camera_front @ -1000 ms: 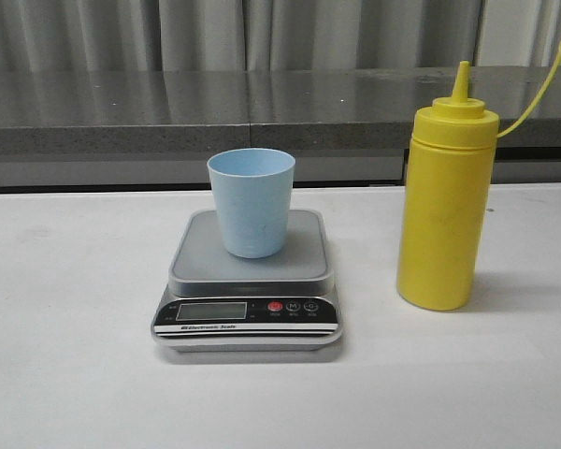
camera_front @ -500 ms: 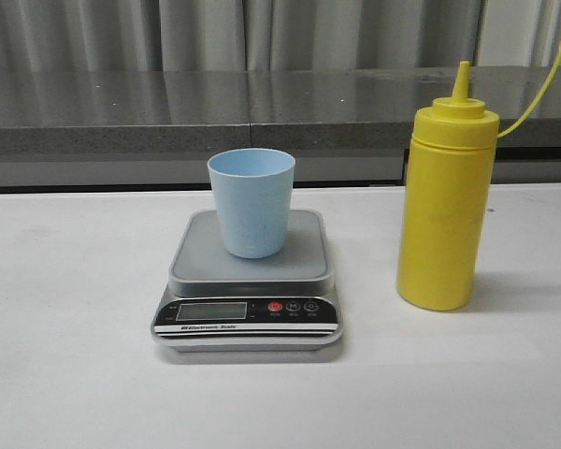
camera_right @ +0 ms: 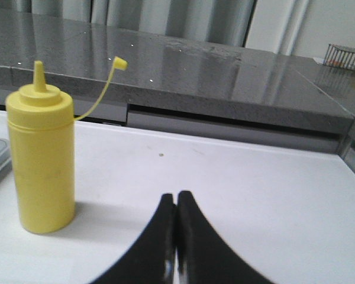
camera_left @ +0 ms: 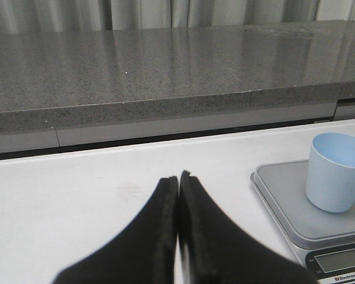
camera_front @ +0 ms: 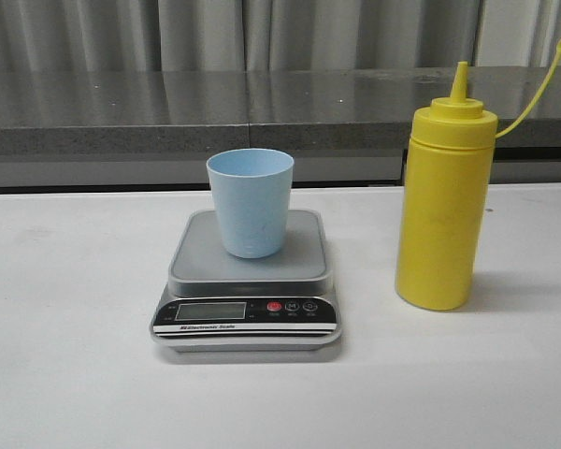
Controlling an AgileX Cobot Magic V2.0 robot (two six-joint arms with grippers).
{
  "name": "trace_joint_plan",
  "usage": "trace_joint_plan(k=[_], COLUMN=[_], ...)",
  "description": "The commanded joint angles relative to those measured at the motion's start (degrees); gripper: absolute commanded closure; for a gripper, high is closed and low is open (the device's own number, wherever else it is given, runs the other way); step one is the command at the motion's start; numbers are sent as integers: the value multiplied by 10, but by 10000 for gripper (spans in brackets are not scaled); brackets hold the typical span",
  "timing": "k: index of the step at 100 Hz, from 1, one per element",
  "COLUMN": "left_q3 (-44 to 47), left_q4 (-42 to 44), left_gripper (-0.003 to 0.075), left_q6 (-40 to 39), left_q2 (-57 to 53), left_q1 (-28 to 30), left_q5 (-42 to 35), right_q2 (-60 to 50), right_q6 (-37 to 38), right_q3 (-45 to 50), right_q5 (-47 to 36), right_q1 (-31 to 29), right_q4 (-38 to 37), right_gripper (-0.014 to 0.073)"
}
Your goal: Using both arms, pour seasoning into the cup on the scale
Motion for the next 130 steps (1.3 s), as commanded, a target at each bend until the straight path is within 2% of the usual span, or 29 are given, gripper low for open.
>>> trace_joint_plan(k=[1,35,130], left_q3=[-16,-16,-16], left_q4=[-1,-1,-1], left_gripper=[738,738,738], left_q6=[-3,-3,-3], left_q2=[2,2,2], left_q1=[1,1,1], left_q5=[-45,-45,-45], right_q2=[-15,-14,-14], right_q6=[11,12,12], right_q3=[7,79,78], right_q5=[-49,-83,-82], right_q1=[-19,-32,-32], right_q4=[-4,0,0], right_gripper=[661,661,661])
